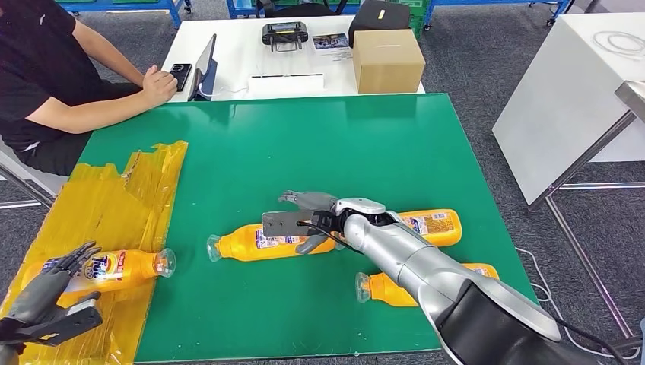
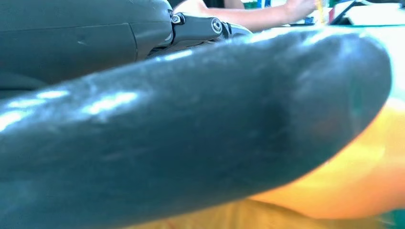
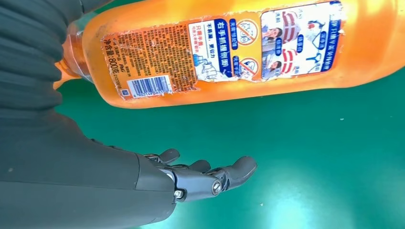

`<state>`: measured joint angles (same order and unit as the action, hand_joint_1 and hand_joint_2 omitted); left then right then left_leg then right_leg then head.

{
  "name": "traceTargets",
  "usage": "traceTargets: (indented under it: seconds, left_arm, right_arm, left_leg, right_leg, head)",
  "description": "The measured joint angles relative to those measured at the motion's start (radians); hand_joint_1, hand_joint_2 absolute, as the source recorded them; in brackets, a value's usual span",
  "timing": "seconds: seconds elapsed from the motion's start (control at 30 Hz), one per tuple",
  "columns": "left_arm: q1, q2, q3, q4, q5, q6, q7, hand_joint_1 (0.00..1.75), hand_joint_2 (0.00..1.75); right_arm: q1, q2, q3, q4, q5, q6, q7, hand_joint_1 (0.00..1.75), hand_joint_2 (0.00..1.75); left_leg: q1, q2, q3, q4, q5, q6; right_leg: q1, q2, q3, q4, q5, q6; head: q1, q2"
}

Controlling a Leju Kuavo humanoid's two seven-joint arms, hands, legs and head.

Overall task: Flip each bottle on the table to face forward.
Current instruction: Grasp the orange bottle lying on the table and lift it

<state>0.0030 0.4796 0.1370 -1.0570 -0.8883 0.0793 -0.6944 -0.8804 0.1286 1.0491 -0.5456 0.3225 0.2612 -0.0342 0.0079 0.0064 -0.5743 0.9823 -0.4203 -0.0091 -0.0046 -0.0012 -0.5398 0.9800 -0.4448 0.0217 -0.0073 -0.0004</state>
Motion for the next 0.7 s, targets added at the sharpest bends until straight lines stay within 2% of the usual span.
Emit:
traceTargets:
  seconds: [0.1, 0.2, 0.33, 0.53, 0.7]
  left_arm:
    - [0.039, -0.004, -0.003, -0.077, 0.132, -0.041, -0.005, 0.00, 0.00]
    - [0.061, -0.017, -0.023, -0.154, 0.332, -0.072, -0.006, 0.00, 0.00]
    - [0.062, -0.063, -0.058, -0.285, 0.587, -0.151, -0.007, 0.00, 0.00]
    - [0.030, -0.150, -0.058, -0.396, 0.666, -0.254, -0.008, 0.00, 0.00]
    - [0.006, -0.199, -0.048, -0.427, 0.669, -0.295, -0.008, 0.00, 0.00]
  right_arm:
    - [0.000, -0.002, 0.003, 0.006, 0.004, -0.006, -0.003, 0.00, 1.75]
    - [0.001, -0.002, 0.007, 0.014, 0.019, -0.020, -0.003, 0.00, 1.75]
    - [0.008, 0.011, 0.013, 0.032, 0.056, -0.032, 0.001, 0.00, 1.75]
    - [0.037, 0.036, 0.042, 0.057, 0.106, -0.001, 0.022, 0.00, 1.75]
    - [0.051, 0.054, 0.075, 0.079, 0.136, 0.007, 0.032, 0.00, 1.75]
  left_leg:
    - [0.000, 0.000, -0.001, 0.000, 0.000, 0.000]
    - [0.000, 0.000, -0.004, 0.001, 0.000, 0.000]
    - [0.000, -0.002, -0.006, 0.001, 0.001, 0.000]
    - [0.000, -0.002, -0.007, 0.001, 0.000, 0.001]
    - [0.000, -0.001, -0.008, 0.001, 0.000, 0.000]
  right_leg:
    - [0.000, 0.000, -0.002, -0.001, 0.000, 0.000]
    - [0.000, 0.000, -0.004, -0.001, 0.000, 0.000]
    - [0.000, -0.001, -0.005, -0.001, 0.000, 0.000]
    - [0.000, 0.000, -0.007, -0.001, 0.001, 0.001]
    - [0.000, 0.000, -0.008, -0.001, 0.001, 0.001]
  head:
    - [0.000, 0.000]
    - [0.000, 0.000]
    - [0.000, 0.000]
    - [0.000, 0.000]
    - [0.000, 0.000]
